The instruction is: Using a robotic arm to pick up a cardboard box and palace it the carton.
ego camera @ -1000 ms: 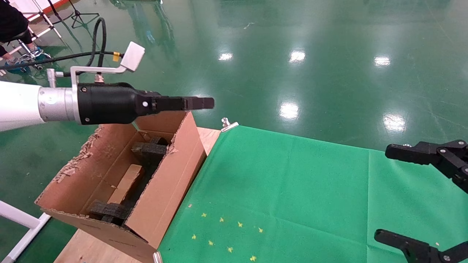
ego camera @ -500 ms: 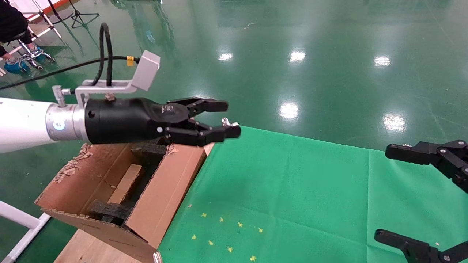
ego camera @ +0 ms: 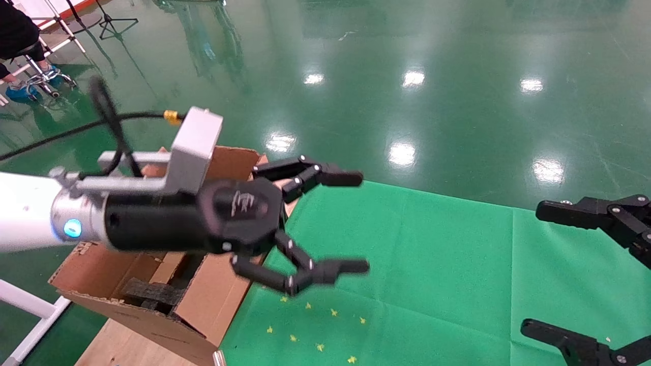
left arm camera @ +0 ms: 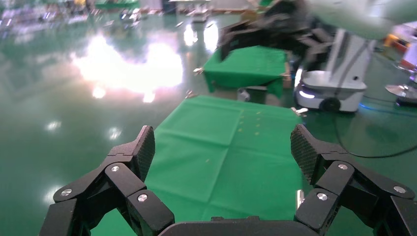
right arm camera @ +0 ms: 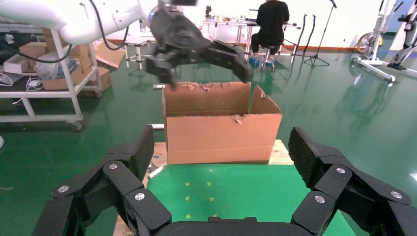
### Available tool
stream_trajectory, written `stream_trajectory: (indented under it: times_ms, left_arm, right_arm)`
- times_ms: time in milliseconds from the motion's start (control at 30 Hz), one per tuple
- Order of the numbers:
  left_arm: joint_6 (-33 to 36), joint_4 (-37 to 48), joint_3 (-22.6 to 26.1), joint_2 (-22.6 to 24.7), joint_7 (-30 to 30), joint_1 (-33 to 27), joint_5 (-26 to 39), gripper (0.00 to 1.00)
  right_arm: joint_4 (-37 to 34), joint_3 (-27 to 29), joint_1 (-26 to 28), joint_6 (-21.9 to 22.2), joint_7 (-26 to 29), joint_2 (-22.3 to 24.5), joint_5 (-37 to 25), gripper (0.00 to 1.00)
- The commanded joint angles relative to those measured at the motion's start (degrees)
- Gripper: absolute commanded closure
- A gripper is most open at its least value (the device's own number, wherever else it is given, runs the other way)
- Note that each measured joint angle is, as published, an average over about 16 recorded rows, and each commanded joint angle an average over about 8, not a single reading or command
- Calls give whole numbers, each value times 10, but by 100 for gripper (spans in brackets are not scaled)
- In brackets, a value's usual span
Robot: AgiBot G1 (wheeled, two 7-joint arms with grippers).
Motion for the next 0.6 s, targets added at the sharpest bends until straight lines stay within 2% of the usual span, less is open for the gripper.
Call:
stream_trajectory:
  times_ms: [33, 267, 600]
  left_arm:
    - [0, -24, -9, -2, 19, 18, -14, 0]
    - [-1, -66, -25, -5, 43, 50, -40, 0]
    - [-1, -53, -20, -4, 36, 41, -32, 0]
  right_arm:
    - [0, 0, 0, 0, 0, 0, 0, 0]
    - [0, 0, 0, 0, 0, 0, 0, 0]
    - [0, 0, 0, 0, 0, 0, 0, 0]
